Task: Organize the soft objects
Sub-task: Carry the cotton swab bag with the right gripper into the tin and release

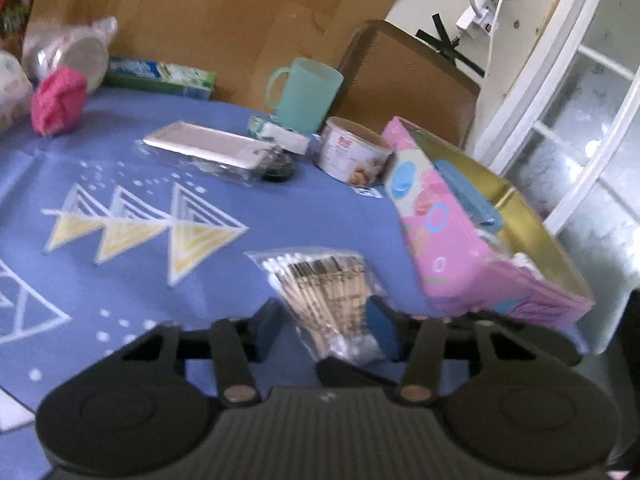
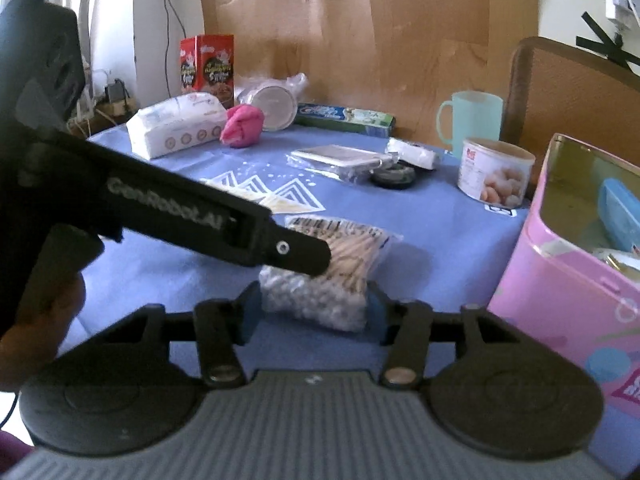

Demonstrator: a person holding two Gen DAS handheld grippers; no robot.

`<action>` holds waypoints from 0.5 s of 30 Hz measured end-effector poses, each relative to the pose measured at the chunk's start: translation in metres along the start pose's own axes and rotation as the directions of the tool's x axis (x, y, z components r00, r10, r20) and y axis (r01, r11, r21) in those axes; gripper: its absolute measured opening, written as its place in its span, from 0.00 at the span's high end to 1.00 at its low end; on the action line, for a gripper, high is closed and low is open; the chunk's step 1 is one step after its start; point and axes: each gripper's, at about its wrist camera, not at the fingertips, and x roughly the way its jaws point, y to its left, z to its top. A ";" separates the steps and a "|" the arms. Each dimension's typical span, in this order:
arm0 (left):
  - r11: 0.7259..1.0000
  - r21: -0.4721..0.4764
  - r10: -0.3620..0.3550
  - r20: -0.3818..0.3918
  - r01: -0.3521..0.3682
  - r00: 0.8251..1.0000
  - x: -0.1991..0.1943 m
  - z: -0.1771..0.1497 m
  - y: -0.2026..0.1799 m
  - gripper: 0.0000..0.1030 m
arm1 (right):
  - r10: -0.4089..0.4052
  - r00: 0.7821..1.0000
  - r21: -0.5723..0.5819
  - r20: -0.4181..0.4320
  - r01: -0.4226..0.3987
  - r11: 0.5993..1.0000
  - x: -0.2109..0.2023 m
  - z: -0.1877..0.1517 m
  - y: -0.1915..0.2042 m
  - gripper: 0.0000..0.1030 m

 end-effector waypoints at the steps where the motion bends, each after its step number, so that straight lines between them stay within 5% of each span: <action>1: 1.000 -0.013 -0.012 -0.001 0.012 1.000 -0.001 0.001 0.000 0.60 | 0.000 1.000 0.007 0.013 0.000 1.000 -0.003 -0.001 -0.001 0.50; 7: 0.997 0.075 -0.037 0.057 0.033 0.998 -0.011 0.019 -0.036 0.62 | -0.063 0.984 0.000 0.165 0.064 0.998 -0.030 -0.005 0.001 0.51; 15: 0.949 0.283 -0.167 0.076 0.139 0.983 0.016 0.048 -0.125 0.62 | -0.274 0.907 0.073 0.319 0.264 0.962 -0.078 0.001 -0.042 0.51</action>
